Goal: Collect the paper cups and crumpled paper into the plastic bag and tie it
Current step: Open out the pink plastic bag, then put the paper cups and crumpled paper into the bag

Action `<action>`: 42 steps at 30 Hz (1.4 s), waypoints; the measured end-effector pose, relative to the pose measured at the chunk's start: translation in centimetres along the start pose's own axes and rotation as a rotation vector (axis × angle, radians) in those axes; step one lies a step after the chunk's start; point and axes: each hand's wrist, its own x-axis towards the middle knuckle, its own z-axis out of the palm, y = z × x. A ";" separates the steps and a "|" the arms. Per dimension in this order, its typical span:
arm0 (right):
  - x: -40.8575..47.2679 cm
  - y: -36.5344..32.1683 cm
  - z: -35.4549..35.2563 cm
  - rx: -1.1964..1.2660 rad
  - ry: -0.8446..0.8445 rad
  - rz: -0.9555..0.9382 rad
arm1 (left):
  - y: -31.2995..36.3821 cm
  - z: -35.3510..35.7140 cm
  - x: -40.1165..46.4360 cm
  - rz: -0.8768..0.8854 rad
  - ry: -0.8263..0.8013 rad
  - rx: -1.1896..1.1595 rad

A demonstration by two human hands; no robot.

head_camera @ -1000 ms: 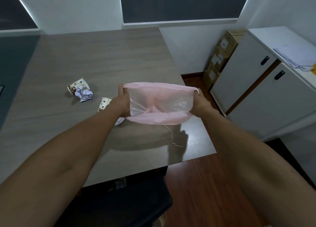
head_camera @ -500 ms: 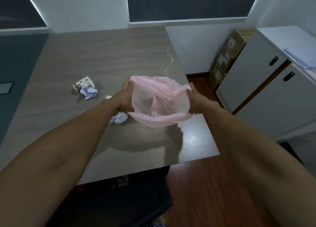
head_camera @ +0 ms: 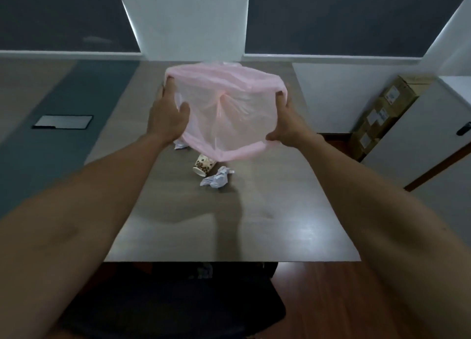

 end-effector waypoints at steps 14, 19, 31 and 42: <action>6.0 -22.2 16.3 0.000 -0.202 -0.153 | -17.9 -16.9 -0.1 -0.108 0.274 0.169; 5.2 -23.8 23.3 0.032 -0.276 -0.105 | -23.5 -17.2 -1.5 0.044 0.175 0.257; 3.6 -19.2 27.9 0.167 0.092 0.292 | -28.6 -9.6 -4.7 0.120 -0.105 0.378; 8.4 -12.7 27.9 0.140 -0.052 0.661 | -29.0 -6.6 -4.1 0.131 -0.031 0.205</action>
